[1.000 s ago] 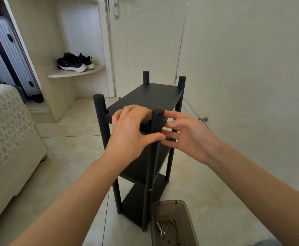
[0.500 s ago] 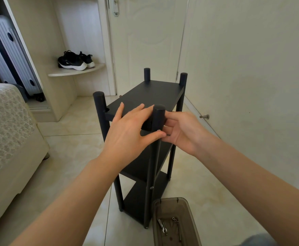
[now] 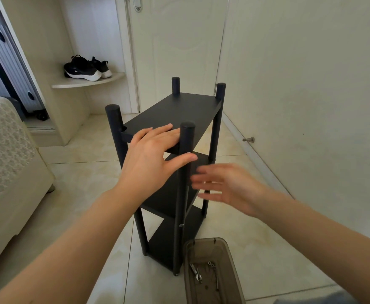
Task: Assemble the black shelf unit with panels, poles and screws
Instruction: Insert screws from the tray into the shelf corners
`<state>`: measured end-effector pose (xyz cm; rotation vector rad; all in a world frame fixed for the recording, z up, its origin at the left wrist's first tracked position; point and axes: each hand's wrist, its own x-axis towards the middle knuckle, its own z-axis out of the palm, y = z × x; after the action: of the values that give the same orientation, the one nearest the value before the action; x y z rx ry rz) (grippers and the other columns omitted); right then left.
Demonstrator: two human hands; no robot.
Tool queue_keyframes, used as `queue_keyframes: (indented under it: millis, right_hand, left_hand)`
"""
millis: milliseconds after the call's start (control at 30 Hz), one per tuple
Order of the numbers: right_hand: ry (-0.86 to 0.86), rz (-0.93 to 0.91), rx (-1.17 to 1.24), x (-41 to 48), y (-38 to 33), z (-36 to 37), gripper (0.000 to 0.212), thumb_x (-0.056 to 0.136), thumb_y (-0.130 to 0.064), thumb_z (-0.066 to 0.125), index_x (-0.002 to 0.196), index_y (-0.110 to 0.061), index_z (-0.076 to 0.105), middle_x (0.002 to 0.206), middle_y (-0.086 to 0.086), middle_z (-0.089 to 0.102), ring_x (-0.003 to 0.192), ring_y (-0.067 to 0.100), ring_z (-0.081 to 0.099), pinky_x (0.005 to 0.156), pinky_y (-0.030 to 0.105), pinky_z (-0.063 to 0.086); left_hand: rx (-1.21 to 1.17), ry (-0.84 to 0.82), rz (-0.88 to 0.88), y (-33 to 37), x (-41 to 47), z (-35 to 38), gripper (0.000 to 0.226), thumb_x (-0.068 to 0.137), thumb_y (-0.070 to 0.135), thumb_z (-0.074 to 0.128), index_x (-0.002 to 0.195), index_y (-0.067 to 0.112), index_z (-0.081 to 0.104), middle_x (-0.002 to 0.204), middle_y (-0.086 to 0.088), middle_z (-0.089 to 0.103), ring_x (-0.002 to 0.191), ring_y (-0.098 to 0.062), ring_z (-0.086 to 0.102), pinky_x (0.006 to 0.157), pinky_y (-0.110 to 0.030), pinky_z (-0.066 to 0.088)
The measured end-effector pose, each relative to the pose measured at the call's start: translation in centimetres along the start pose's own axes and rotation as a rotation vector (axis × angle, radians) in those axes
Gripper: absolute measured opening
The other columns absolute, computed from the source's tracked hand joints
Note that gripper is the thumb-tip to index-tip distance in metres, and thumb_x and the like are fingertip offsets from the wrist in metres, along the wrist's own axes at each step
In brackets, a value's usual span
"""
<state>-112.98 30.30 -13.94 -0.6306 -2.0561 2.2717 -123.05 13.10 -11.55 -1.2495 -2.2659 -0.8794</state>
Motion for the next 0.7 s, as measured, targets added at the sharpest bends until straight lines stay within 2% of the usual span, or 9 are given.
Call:
queue_keyframes:
  millis: [133,267,367,433,533,633,700]
  right_hand:
    - [0.029,0.168,-0.192,1.5,5.0,-1.3,0.013,0.097,-0.019,0.060,0.108,-0.015,0.066,0.094,0.003,0.076,0.088,0.018,0.074,0.077,0.036,0.061]
    - [0.002,0.277,-0.473,3.6,10.2,-3.0,0.011,0.098,-0.020,0.058,0.103,-0.016,0.066,0.094,0.001,0.075,0.085,0.015,0.073,0.072,0.026,0.060]
    - [-0.041,0.352,-0.596,5.1,13.6,-3.6,0.009,0.097,-0.020,0.059,0.098,-0.016,0.067,0.097,0.003,0.073,0.084,0.015,0.072,0.066,0.023,0.059]
    - [-0.043,0.366,-0.630,6.1,15.9,-3.7,0.010,0.095,-0.016,0.059,0.089,-0.016,0.067,0.099,0.009,0.072,0.082,0.015,0.071,0.068,0.024,0.060]
    - [-0.021,0.381,-0.739,7.1,20.3,-3.5,0.009,0.090,-0.012,0.062,0.085,-0.011,0.070,0.095,0.012,0.072,0.086,0.022,0.071,0.080,0.032,0.060]
    - [-0.028,0.382,-0.904,8.0,24.0,-3.7,0.011,0.089,-0.012,0.057,0.085,-0.008,0.067,0.080,0.007,0.065,0.075,0.023,0.067,0.067,0.029,0.057]
    - [-0.052,0.371,-0.979,8.7,26.2,-3.7,0.014,0.094,-0.011,0.052,0.092,-0.009,0.066,0.088,0.009,0.063,0.080,0.021,0.061,0.074,0.031,0.053]
  left_hand:
    - [-0.009,0.001,-0.018,-0.1,0.1,0.2,0.064,0.083,0.071,0.039,0.120,0.028,0.069,0.130,0.008,0.066,0.137,-0.015,0.047,0.113,-0.034,0.017]
    - [0.051,0.016,0.020,0.0,-0.2,0.5,0.056,0.092,0.066,0.042,0.121,0.025,0.067,0.131,0.007,0.065,0.135,-0.017,0.049,0.113,-0.039,0.023]
    - [0.082,0.055,0.048,0.3,-0.4,0.7,0.053,0.094,0.060,0.043,0.123,0.022,0.066,0.131,0.005,0.065,0.133,-0.018,0.051,0.111,-0.039,0.026]
    - [0.085,0.072,0.053,0.4,-0.4,0.8,0.053,0.094,0.058,0.044,0.123,0.020,0.067,0.130,0.004,0.066,0.132,-0.018,0.052,0.111,-0.039,0.027]
    - [0.084,0.096,0.059,0.5,-0.5,1.0,0.052,0.095,0.056,0.046,0.123,0.018,0.067,0.129,0.003,0.067,0.131,-0.019,0.052,0.111,-0.037,0.025]
    - [0.066,0.121,0.060,0.5,-0.5,1.3,0.047,0.096,0.055,0.048,0.121,0.020,0.067,0.127,0.007,0.066,0.129,-0.016,0.052,0.110,-0.035,0.025]
    - [0.063,0.128,0.043,0.4,-0.5,1.4,0.046,0.096,0.055,0.047,0.121,0.021,0.067,0.126,0.009,0.066,0.128,-0.014,0.052,0.110,-0.031,0.023]
